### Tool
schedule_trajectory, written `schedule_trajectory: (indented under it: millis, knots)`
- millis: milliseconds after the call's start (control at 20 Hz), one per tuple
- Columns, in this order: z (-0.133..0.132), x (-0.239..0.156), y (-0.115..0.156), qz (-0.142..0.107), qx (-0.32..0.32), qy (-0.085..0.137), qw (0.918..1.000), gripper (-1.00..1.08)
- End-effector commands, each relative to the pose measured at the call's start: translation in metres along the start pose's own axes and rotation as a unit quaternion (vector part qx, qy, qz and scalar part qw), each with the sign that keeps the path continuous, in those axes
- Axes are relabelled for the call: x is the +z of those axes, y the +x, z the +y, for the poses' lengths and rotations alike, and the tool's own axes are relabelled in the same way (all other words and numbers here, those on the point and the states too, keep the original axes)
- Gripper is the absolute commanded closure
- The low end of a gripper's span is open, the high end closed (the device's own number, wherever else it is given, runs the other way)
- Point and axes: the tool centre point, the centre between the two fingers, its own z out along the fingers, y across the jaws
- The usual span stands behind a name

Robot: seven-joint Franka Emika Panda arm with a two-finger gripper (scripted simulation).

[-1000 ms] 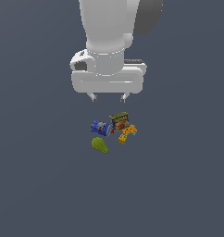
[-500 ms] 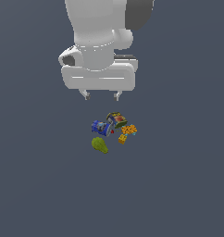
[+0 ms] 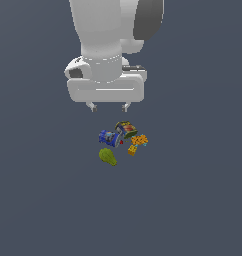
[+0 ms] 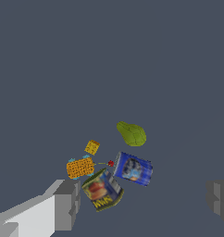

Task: Pick up a designated object from a clutter of objects.

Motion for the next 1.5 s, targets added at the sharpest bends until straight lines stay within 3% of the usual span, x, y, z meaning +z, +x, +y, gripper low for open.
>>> schedule_trajectory:
  millis: [0,350,700,1050,1450]
  knots:
    - [0.002,0.008,-0.001,-0.001,-0.018,-0.001,0.9998,-0.92]
    - [0.008,0.037,-0.006,-0.005,-0.090,-0.006,0.9959,-0.92]
    - [0.015,0.072,-0.014,-0.010,-0.177,-0.009,0.9841,-0.92]
    - [0.021,0.106,-0.025,-0.016,-0.263,-0.011,0.9646,-0.92]
    - [0.027,0.142,-0.042,-0.023,-0.359,-0.011,0.9328,-0.92]
